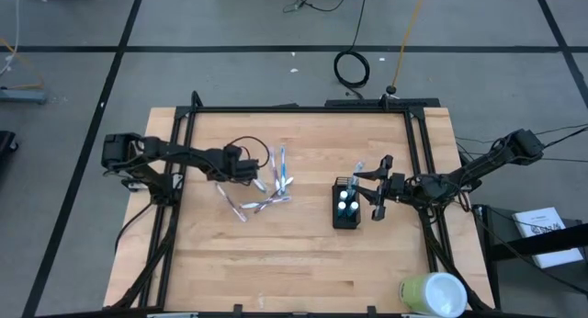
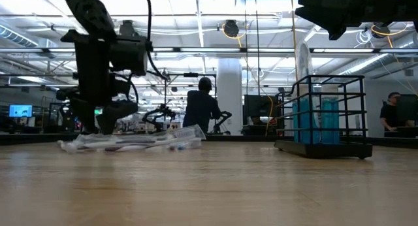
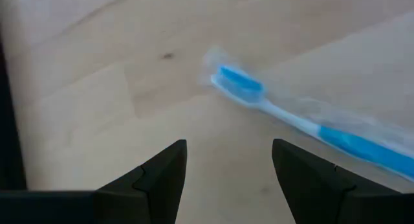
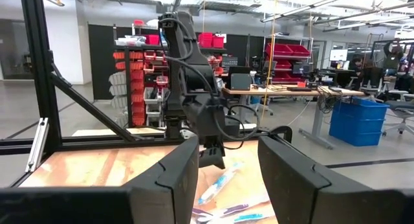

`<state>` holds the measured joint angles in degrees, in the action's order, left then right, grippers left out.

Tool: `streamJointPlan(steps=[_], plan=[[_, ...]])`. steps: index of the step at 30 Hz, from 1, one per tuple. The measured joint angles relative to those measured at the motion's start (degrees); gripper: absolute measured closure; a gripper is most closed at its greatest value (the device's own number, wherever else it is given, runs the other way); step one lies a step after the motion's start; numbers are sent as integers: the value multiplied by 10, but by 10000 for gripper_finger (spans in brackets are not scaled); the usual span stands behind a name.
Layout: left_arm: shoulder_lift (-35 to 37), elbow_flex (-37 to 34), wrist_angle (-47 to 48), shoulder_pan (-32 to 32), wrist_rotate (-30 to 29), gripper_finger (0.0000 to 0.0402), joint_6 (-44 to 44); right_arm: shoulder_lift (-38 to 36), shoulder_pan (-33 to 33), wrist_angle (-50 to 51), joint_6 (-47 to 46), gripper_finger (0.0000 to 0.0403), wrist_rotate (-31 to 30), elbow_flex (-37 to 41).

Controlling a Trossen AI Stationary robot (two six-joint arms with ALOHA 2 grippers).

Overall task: Pick & Place toothbrushing station
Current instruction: Put the blue toothbrush into the black organizer

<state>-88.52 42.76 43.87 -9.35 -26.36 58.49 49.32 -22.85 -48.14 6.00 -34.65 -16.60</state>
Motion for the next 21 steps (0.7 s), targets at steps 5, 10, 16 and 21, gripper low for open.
streamJointPlan(steps=[5,10,16,21], plan=[[0,-14,-53,-21,-37,167,-9,0,0,0,1,252,0,0],[0,-43,-218,-42,-42,167,-76,0,0,0,1,252,0,0],[0,-88,-474,-48,-27,167,-186,0,0,0,-3,252,0,0],[7,-74,-454,-44,81,167,-228,0,0,0,-8,252,0,0]])
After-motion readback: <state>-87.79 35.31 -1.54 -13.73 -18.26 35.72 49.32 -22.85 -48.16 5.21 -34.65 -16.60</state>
